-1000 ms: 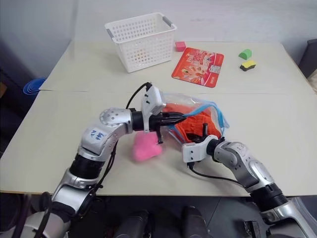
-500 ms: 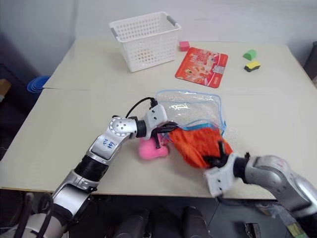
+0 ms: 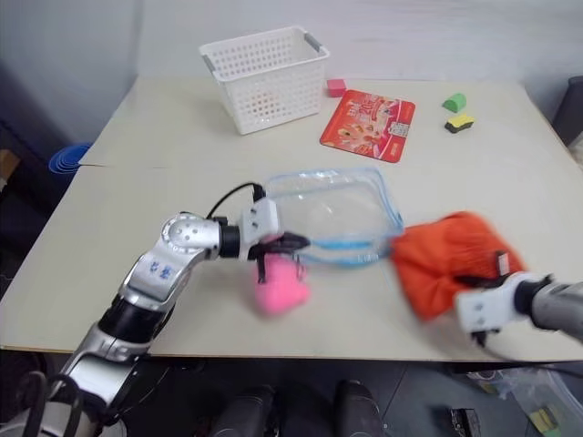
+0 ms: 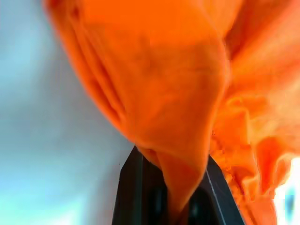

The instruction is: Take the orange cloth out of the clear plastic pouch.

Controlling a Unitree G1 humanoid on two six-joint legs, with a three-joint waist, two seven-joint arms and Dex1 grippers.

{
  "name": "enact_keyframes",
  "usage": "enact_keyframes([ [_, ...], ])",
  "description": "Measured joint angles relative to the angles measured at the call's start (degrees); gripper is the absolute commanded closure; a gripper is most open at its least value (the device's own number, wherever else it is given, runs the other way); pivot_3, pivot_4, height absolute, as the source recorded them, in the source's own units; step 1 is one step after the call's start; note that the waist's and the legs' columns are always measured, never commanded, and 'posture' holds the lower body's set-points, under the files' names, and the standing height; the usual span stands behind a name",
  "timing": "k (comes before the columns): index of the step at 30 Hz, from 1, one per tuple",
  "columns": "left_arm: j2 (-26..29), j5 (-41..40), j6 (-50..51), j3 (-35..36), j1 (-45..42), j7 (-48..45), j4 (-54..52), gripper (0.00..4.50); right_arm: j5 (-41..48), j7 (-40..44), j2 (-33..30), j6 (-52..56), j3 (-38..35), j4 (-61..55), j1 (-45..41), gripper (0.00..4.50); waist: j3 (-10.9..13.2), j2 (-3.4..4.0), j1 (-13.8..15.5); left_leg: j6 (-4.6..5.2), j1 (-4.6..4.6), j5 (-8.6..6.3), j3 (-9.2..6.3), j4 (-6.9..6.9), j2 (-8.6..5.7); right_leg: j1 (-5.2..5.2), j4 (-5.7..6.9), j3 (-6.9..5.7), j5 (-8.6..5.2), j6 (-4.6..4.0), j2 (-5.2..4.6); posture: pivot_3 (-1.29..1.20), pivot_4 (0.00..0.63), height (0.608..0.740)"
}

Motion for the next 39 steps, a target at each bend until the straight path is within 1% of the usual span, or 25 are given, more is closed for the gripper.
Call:
enact_keyframes([
  [3, 2.70, -0.05, 0.67, -0.62, 0.54, -2.71, -1.61, 4.50, -1.31, -2.09, 1.71, 2.15, 0.86, 4.32, -4.11, 4.43, -0.01, 0.01, -0.32, -0.11, -0.09, 0.00, 0.04, -0.11, 0.17, -0.17, 0.07, -0.02, -0.04, -0.08, 0.07, 0.00, 0.150, 0.740],
  [5, 5.45, 0.26, -0.51, -0.64, 0.69, -4.37, -1.65, 4.50, -0.72, -2.06, 4.04, 3.85, 0.86, 4.51, -4.43, 4.43, -0.02, 0.03, -0.47, -0.16, -0.10, 0.01, 0.12, -0.16, 0.28, -0.22, 0.16, -0.03, -0.05, -0.09, 0.19, 0.00, 0.150, 0.740],
  [6, 6.50, 0.40, -0.85, -0.43, 0.86, -4.96, -1.45, 4.50, 1.24, -1.68, 5.27, 5.00, 0.40, 4.06, -4.18, 4.43, -0.02, 0.03, -0.71, -0.16, -0.07, 0.01, 0.19, -0.17, 0.29, -0.22, 0.31, -0.03, -0.05, -0.09, 0.21, 0.00, 0.150, 0.740],
  [9, 6.17, -0.25, -1.15, -0.11, 0.87, -5.91, -1.14, 4.50, 6.40, 1.17, 7.00, 6.70, -0.79, -0.45, -1.42, 4.43, -0.02, 0.00, -0.91, -0.15, -0.02, 0.00, 0.24, -0.10, 0.32, -0.18, 0.38, 0.03, -0.05, -0.09, 0.19, 0.00, 0.150, 0.740],
  [14, 5.93, -3.11, -1.24, 0.21, 0.89, -9.02, -1.08, 4.50, 11.67, 4.01, 9.65, 10.92, -1.94, -7.74, 1.50, 4.43, -0.02, 0.00, -1.58, -0.18, 0.02, -0.02, 0.26, -0.10, 0.39, -0.19, 0.42, 0.20, -0.05, -0.09, 0.20, 0.00, 0.150, 0.740],
  [15, 5.99, -3.51, -1.22, 0.21, 0.91, -9.44, -1.20, 4.03, 12.51, 4.32, 9.95, 12.23, -2.27, -8.40, 1.84, 4.19, -0.02, 0.00, -1.57, -0.18, 0.04, -0.02, 0.26, -0.09, 0.40, -0.19, 0.44, 0.21, -0.05, -0.09, 0.20, 0.00, 0.150, 0.740],
  [16, 6.04, -3.70, -1.21, 0.23, 0.92, -9.79, -1.32, 3.79, 13.38, 4.63, 10.43, 13.57, -2.79, -9.00, 2.12, 3.83, -0.02, 0.00, -1.56, -0.18, 0.04, -0.02, 0.26, -0.09, 0.40, -0.19, 0.44, 0.21, -0.05, -0.09, 0.20, 0.00, 0.150, 0.740],
  [17, 6.12, -3.85, -1.21, 0.25, 0.94, -10.05, -1.36, 3.57, 14.64, 5.08, 11.04, 15.14, -3.69, -9.53, 2.45, 3.61, -0.02, 0.00, -1.52, -0.18, 0.04, -0.02, 0.27, -0.09, 0.39, -0.19, 0.43, 0.22, -0.05, -0.09, 0.19, 0.00, 0.150, 0.740],
  [19, 6.41, -4.14, -1.23, 0.52, 0.98, -10.25, -1.36, 2.94, 17.32, 6.16, 11.24, 17.76, -5.18, -10.60, 3.30, 2.96, -0.02, 0.00, -1.46, -0.17, 0.04, -0.03, 0.28, -0.09, 0.38, -0.20, 0.44, 0.24, -0.05, -0.09, 0.18, 0.00, 0.150, 0.740],
  [21, 6.39, -5.21, -0.88, 1.80, 1.18, -10.16, -1.37, 2.30, 20.66, 8.27, 11.23, 20.03, -7.65, -12.90, 6.00, 2.28, -0.02, 0.00, -1.26, -0.16, 0.03, -0.03, 0.24, -0.11, 0.39, -0.20, 0.43, 0.22, -0.05, -0.09, 0.17, 0.00, 0.150, 0.740],
  [22, 6.48, -6.08, -0.23, 2.84, 1.29, -10.09, -1.42, 2.04, 22.68, 9.92, 11.22, 21.33, -8.95, -14.61, 7.73, 1.98, -0.02, 0.00, -1.06, -0.16, 0.01, -0.04, 0.22, -0.10, 0.39, -0.21, 0.42, 0.21, -0.05, -0.09, 0.17, 0.00, 0.150, 0.740],
  [23, 6.57, -7.22, 1.05, 4.06, 1.36, -9.96, -1.78, 1.63, 25.41, 12.14, 11.19, 23.15, -10.52, -16.97, 10.02, 1.54, -0.02, 0.00, -0.83, -0.14, 0.00, -0.05, 0.22, -0.11, 0.38, -0.21, 0.41, 0.22, -0.05, -0.09, 0.16, 0.00, 0.150, 0.740],
  [24, 6.80, -8.11, 1.92, 4.94, 1.40, -9.95, -2.02, 1.43, 27.10, 13.67, 11.15, 24.22, -11.29, -18.40, 11.43, 1.32, -0.02, 0.00, -0.76, -0.14, 0.00, -0.05, 0.23, -0.10, 0.38, -0.20, 0.40, 0.22, -0.05, -0.09, 0.17, 0.00, 0.150, 0.740],
  [26, 8.04, -11.24, 5.06, 7.63, 2.24, -10.05, -4.21, 0.77, 32.96, 19.02, 11.05, 27.49, -14.64, -23.04, 16.40, 0.60, -0.01, 0.03, -0.48, -0.11, -0.02, -0.06, 0.24, -0.10, 0.37, -0.22, 0.40, 0.23, -0.05, -0.09, 0.13, 0.00, 0.150, 0.740],
  [27, 8.88, -12.80, 6.50, 9.06, 2.84, -10.03, -5.26, 0.53, 35.31, 21.17, 11.03, 29.24, -16.36, -24.81, 18.42, 0.32, -0.01, 0.04, -0.31, -0.12, -0.01, -0.07, 0.22, -0.10, 0.38, -0.20, 0.39, 0.23, -0.05, -0.09, 0.12, 0.00, 0.150, 0.740],
  [28, 9.42, -14.34, 8.39, 10.65, 3.40, -9.73, -6.36, 0.19, 37.64, 22.91, 11.03, 31.35, -18.60, -26.00, 19.97, 0.01, -0.01, 0.03, -0.25, -0.11, -0.02, -0.08, 0.23, -0.09, 0.37, -0.20, 0.39, 0.23, -0.05, -0.09, 0.10, 0.00, 0.150, 0.740],
  [29, 9.81, -15.89, 10.07, 12.16, 3.76, -9.25, -7.09, 0.02, 39.56, 24.09, 11.02, 33.35, -20.86, -26.59, 21.09, 0.00, 0.00, 0.04, -0.19, -0.10, -0.02, -0.08, 0.24, -0.08, 0.36, -0.19, 0.38, 0.25, -0.05, -0.09, 0.08, 0.00, 0.150, 0.740],
  [31, 11.89, -19.29, 14.12, 16.08, 4.50, -8.24, -8.62, 0.02, 43.97, 26.00, 11.00, 38.57, -26.74, -26.83, 22.19, 0.00, 0.01, 0.04, -0.25, -0.10, 0.01, -0.09, 0.24, -0.07, 0.37, -0.17, 0.37, 0.27, -0.05, -0.09, 0.07, 0.00, 0.150, 0.740],
  [33, 16.07, -21.69, 17.09, 20.38, 5.69, -8.34, -8.55, 0.02, 47.54, 27.72, 9.76, 44.34, -32.68, -24.64, 22.60, 0.00, 0.01, 0.07, -0.41, -0.13, 0.05, -0.11, 0.24, -0.11, 0.38, -0.20, 0.38, 0.29, -0.06, -0.12, 0.07, 0.00, 0.150, 0.740],
  [34, 19.81, -22.12, 17.66, 22.79, 6.81, -9.43, -7.60, 0.02, 49.10, 29.62, 8.08, 48.04, -36.26, -21.98, 23.60, 0.00, 0.02, 0.07, -0.42, -0.14, 0.07, -0.11, 0.25, -0.16, 0.38, -0.21, 0.33, 0.28, -0.10, -0.18, 0.07, 0.00, 0.150, 0.740],
  [36, 26.61, -20.65, 15.13, 25.75, 9.54, -11.76, -2.54, 0.02, 50.00, 33.01, 5.16, 51.82, -41.78, -16.11, 25.21, 0.00, 0.01, 0.09, -0.38, -0.15, 0.21, -0.12, 0.33, -0.41, 0.38, -0.18, 0.05, 0.28, -0.13, -0.25, 0.08, 0.00, 0.150, 0.740],
  [37, 29.41, -18.48, 12.07, 26.56, 10.84, -12.74, 1.80, 0.02, 50.01, 34.12, 4.10, 52.41, -43.92, -12.44, 24.87, 0.00, 0.01, 0.09, -0.40, -0.14, 0.29, -0.12, 0.39, -0.49, 0.38, -0.14, 0.02, 0.30, -0.14, -0.26, 0.09, 0.00, 0.150, 0.740],
  [39, 31.85, -15.36, 6.46, 27.05, 12.13, -14.30, 9.10, 0.02, 49.64, 34.90, 2.69, 52.43, -46.12, -6.01, 23.18, 0.00, 0.02, 0.09, -0.58, -0.09, 0.35, -0.14, 0.52, -0.56, 0.37, -0.14, -0.04, 0.42, -0.14, -0.27, 0.07, 0.00, 0.150, 0.740],
])
